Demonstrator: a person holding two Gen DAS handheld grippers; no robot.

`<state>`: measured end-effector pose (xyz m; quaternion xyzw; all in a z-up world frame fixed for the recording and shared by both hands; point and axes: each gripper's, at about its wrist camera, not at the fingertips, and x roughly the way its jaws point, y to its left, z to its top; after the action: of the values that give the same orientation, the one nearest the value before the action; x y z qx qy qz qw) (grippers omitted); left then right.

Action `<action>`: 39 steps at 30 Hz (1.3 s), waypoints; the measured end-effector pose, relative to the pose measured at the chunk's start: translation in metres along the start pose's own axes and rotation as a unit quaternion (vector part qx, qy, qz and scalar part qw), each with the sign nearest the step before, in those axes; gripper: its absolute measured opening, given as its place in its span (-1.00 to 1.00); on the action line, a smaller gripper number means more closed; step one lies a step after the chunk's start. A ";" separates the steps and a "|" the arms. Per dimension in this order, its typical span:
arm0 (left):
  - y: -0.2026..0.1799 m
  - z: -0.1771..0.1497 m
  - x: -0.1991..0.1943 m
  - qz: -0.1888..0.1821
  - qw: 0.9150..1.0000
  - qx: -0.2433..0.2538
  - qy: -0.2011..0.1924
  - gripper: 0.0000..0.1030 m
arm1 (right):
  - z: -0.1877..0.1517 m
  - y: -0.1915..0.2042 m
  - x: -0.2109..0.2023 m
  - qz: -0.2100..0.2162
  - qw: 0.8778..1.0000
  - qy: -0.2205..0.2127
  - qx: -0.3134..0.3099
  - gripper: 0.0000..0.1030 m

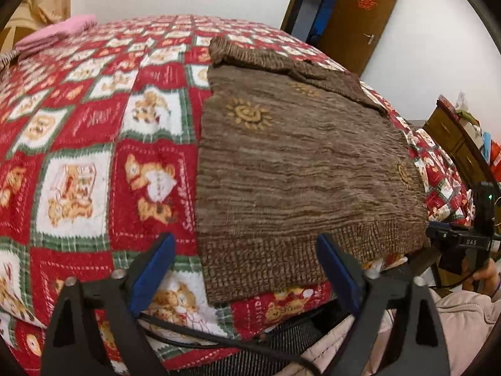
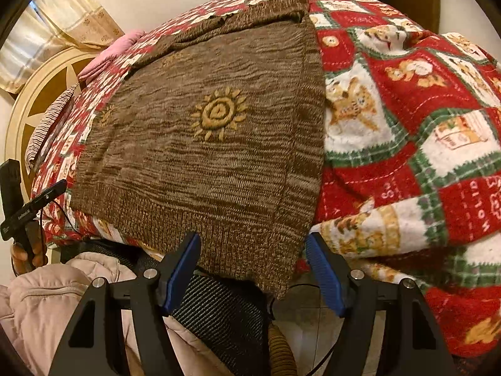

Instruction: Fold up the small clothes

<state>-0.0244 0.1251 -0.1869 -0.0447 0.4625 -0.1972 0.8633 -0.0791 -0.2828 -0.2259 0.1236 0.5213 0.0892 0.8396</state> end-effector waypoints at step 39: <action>-0.011 0.024 -0.008 -0.023 0.999 -0.028 0.008 -0.86 | 0.036 0.007 -0.033 0.202 0.976 -0.008 0.075 -0.86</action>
<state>-0.0116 0.1151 -0.1643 -0.0778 0.4735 -0.2040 0.8533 -0.0616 -0.2898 -0.1808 0.2894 0.4838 0.2169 0.7970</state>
